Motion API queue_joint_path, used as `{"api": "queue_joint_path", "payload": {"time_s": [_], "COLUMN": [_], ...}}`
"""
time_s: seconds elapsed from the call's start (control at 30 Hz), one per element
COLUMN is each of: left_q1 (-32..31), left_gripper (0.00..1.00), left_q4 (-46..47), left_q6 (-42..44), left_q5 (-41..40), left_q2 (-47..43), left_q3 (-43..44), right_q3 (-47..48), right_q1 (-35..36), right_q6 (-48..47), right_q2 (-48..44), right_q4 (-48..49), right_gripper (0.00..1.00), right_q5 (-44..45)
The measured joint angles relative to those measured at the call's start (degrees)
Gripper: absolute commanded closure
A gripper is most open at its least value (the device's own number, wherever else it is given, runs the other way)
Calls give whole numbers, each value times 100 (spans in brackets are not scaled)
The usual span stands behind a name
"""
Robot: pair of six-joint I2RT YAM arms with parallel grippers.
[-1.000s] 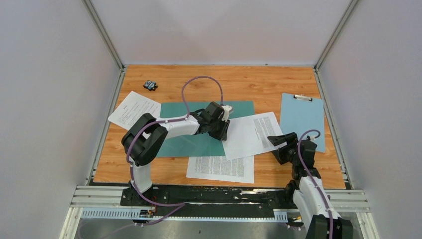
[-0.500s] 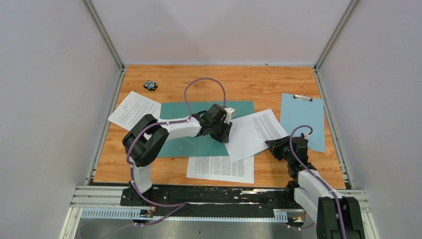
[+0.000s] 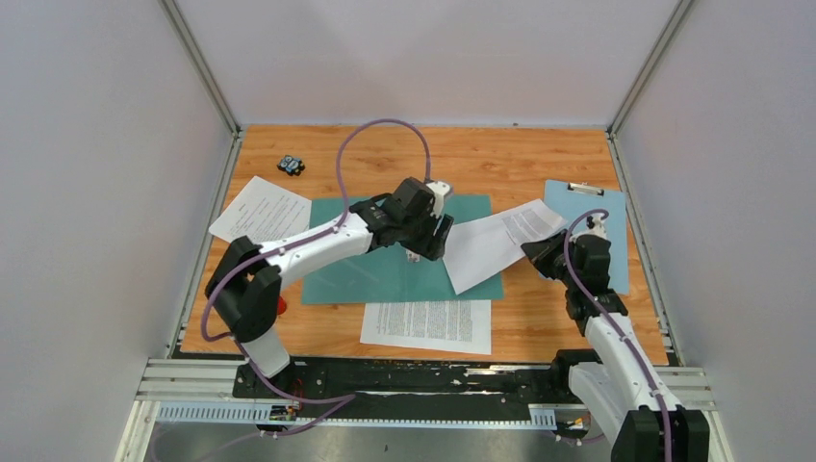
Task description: Put the files into the folder
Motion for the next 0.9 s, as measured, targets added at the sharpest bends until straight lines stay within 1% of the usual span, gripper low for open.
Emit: {"api": "queue_joint_path", "payload": {"time_s": [0.13,0.23,0.33,0.47,0.53,0.63,0.77,0.9], "left_q1": [190,560,1025,1508,1633,1727,1784,1788], "left_gripper": [26,27,27,27,27,27,27,27], "left_q4": [-249,-426,-553,-697,-750,-787,-796,-704], "left_q6": [120,201,216,214,214,214,212,192], "left_q5": [-304,-404,-415,-367,-317,-201,-81,98], "left_q2": [-645,-1005,-1189,-1421,-1532,-1657,-1792,-1899], "left_q3": [289,299,190,-175,-330,-472,-619,-894], "right_q3": [929,1617,2256,2761,2828,2872,3294,3917], "right_q1": [0,0,0,2,20,68,103,116], "right_q6": [-776,-1222,-1534,-1613,-1453,-1318,-1655,-2339], "right_q2": [197,509,922,1360,1530,1775,2518,3805], "right_q4": [-507,-807,-1097,-1200,-1029,-951,-1338,-1908], "right_gripper": [100,100,100,100,100,100,100,100], "right_q5": [-481,-1078,-1888,-2986,-3574,-4081,-4245,-3805]}}
